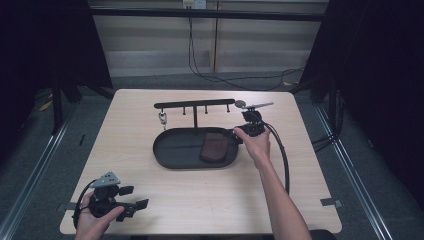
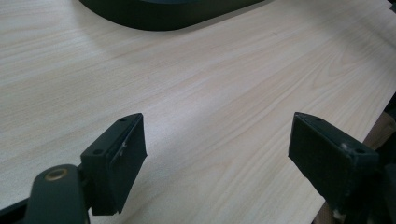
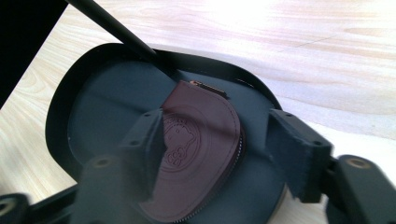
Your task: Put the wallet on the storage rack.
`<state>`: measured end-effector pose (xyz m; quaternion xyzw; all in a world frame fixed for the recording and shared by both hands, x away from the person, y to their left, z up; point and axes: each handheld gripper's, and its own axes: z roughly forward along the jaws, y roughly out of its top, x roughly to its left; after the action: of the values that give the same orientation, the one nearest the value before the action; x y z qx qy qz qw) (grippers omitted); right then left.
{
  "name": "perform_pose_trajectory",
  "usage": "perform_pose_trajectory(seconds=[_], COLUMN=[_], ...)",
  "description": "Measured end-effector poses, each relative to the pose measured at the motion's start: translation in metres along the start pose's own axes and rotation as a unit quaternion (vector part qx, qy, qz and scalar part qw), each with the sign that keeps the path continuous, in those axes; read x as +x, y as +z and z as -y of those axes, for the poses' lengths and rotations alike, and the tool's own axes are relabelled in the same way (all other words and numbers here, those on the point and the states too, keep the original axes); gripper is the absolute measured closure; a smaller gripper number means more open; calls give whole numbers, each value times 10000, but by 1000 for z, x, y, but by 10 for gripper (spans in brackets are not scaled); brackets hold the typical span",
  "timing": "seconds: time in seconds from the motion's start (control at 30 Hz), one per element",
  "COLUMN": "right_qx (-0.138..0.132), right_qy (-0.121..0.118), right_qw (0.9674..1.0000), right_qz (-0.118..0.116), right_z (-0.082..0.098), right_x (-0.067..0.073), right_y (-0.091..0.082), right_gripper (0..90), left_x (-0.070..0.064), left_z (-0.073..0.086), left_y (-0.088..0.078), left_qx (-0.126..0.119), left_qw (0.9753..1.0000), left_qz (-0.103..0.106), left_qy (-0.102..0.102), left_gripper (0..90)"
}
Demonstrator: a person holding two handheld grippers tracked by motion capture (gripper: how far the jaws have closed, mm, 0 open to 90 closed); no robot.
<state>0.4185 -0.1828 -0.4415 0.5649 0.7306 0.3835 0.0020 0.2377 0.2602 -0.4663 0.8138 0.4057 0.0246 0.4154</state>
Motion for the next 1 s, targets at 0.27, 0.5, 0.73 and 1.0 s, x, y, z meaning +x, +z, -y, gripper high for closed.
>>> perform_pose_trajectory(seconds=[0.27,0.5,0.73,1.0], right_qx=[-125,-124,-193,-300], right_qy=[-212,-318,-457,-559], right_qw=[9997,9994,9987,9979], right_qz=[10,74,79,162], right_z=[6,18,29,47], right_x=[3,2,1,0], right_y=[-16,-27,-41,-57], right_gripper=[248,189,182,202], left_x=[1,2,3,5], left_z=[0,0,-1,-2], left_y=[0,1,1,0], left_qx=[-71,-11,18,4], left_qw=[10000,10000,10000,9999], left_qz=[-24,-35,-27,43], left_qy=[-52,-62,-86,-139], left_gripper=[190,190,183,160])
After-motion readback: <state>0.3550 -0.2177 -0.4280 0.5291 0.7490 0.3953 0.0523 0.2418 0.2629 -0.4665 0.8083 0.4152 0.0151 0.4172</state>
